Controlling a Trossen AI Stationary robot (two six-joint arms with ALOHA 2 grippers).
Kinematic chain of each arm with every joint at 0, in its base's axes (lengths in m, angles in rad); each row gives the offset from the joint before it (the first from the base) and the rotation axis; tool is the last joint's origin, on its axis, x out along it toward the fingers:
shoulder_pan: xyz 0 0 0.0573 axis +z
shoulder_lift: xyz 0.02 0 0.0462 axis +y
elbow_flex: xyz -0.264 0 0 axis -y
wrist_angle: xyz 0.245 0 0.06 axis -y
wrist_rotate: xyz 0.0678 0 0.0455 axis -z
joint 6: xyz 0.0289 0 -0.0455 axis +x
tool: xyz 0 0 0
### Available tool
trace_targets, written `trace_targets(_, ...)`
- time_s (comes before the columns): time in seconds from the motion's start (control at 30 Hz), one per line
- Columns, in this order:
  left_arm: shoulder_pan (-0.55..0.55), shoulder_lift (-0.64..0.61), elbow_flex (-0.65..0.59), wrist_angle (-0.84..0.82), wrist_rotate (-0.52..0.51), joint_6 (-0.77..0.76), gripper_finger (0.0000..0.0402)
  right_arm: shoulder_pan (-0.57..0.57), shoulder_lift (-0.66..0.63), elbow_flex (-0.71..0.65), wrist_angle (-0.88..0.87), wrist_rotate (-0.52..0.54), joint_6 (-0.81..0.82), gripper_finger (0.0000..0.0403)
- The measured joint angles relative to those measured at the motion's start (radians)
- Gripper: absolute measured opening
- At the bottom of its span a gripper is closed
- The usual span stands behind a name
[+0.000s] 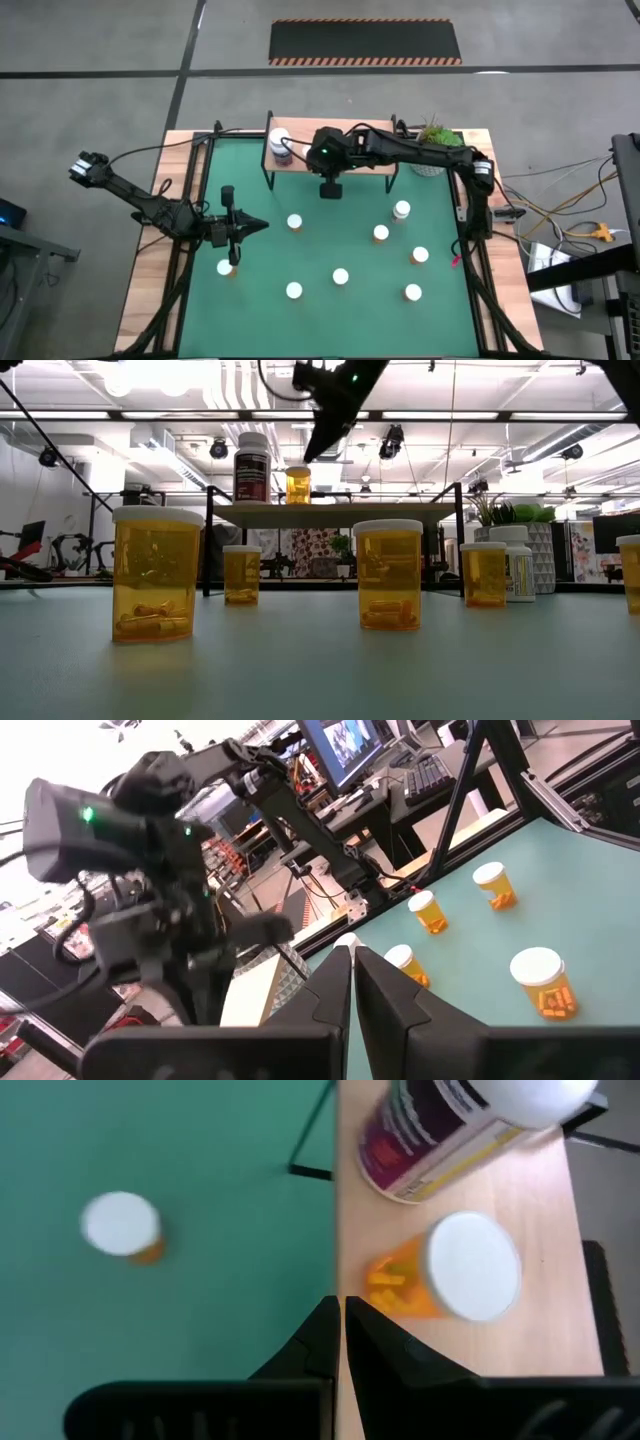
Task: Pick and place medicine bottles onto shelf by color
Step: Put the orange pill bottle on the shelf aligned with the other orange pill bottle
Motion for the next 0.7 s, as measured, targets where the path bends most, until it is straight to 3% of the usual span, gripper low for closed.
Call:
trace_targets(0.3,0.000,0.000,0.000,0.000,0.000,0.000,0.0002,0.094,-0.120,-0.173,0.101,-0.034,0.064,0.0013)
trace_targets(0.7,0.000,0.000,0.000,0.002,0.000,0.000,0.0002,0.206,-0.157,-0.457,0.485,-0.031,0.120,0.0013)
